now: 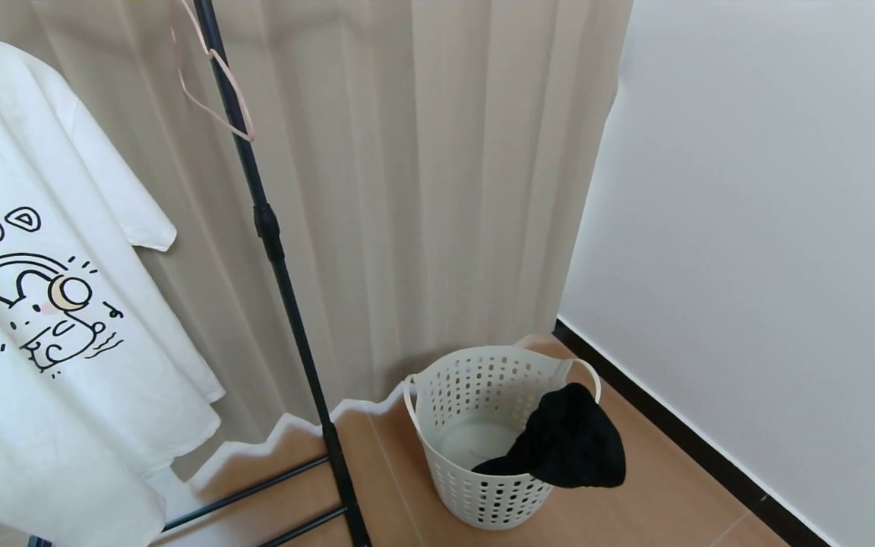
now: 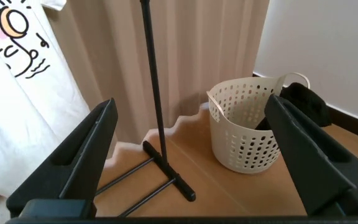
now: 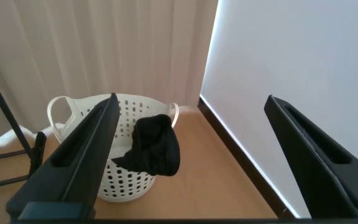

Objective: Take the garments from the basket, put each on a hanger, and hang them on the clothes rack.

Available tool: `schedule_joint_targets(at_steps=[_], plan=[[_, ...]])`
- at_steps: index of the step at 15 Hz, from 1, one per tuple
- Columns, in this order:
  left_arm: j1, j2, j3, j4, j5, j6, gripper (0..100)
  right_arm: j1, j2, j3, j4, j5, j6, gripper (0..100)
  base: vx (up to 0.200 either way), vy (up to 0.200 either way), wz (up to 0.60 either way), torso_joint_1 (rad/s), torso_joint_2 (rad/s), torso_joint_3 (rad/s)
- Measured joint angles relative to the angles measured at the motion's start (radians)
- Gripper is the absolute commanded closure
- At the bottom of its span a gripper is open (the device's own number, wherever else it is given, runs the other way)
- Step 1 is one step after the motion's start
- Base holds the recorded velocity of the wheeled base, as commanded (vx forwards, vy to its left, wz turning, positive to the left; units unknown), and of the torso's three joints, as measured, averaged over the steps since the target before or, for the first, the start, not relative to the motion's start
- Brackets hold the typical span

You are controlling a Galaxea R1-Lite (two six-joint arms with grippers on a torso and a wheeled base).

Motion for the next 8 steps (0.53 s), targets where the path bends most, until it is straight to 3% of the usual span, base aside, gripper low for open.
schedule_joint_targets(at_steps=[5,8], plan=[[-0.001,0.000,0.000,0.001,0.000,-0.003,0,0.000,0.000,0.000,-0.001,0.000,0.001,0,0.000,-0.200,0.00,0.008,0.00,0.003],[0.001,0.000,0.000,0.000,0.001,-0.006,0,0.001,0.000,0.000,0.000,-0.001,0.000,0,0.000,0.000,0.00,0.000,0.00,0.000]])
